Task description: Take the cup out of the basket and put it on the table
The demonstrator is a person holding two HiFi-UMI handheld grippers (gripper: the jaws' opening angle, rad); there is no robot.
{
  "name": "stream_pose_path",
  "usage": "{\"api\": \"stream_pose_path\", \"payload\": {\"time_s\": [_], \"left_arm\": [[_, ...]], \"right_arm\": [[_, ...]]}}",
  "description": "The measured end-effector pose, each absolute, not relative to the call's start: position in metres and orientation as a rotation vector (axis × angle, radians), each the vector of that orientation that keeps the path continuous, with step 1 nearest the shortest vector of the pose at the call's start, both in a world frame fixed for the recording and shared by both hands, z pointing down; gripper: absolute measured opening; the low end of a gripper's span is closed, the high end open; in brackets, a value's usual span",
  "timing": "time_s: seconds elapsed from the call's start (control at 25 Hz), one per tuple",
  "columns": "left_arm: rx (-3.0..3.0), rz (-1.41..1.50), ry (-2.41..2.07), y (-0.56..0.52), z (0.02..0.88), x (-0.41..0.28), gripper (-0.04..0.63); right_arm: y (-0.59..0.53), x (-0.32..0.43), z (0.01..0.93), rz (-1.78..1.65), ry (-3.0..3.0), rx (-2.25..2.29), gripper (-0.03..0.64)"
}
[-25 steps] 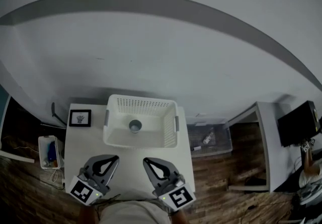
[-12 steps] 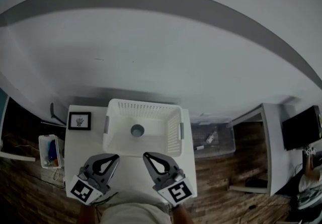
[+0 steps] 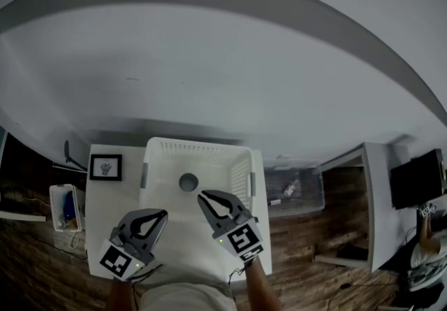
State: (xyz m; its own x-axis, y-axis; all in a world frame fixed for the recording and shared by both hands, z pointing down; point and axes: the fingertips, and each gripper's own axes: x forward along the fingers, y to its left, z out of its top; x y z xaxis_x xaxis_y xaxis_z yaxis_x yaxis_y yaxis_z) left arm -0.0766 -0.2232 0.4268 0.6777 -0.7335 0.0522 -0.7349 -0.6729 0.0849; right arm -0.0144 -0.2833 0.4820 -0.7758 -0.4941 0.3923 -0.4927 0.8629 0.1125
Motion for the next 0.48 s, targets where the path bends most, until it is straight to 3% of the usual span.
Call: {"api": "stream_pose_path", "payload": {"time_s": [0.2, 0.36, 0.48], "left_arm": [[2.781, 0.037, -1.222, -0.23, 0.431, -0.075, 0.0], [2.778, 0.036, -1.224, -0.233, 0.435, -0.074, 0.0], [2.775, 0.052, -1.226, -0.236, 0.44, -0.075, 0.0]], "right_arm": [[-0.303, -0.027, 0.514, -0.04, -2.537, 0.558, 0.026], [-0.31, -0.036, 0.555, -0.055, -2.435, 0.401, 0.137], [-0.316, -0.042, 0.581, -0.081, -2.366, 0.317, 0.168]]}}
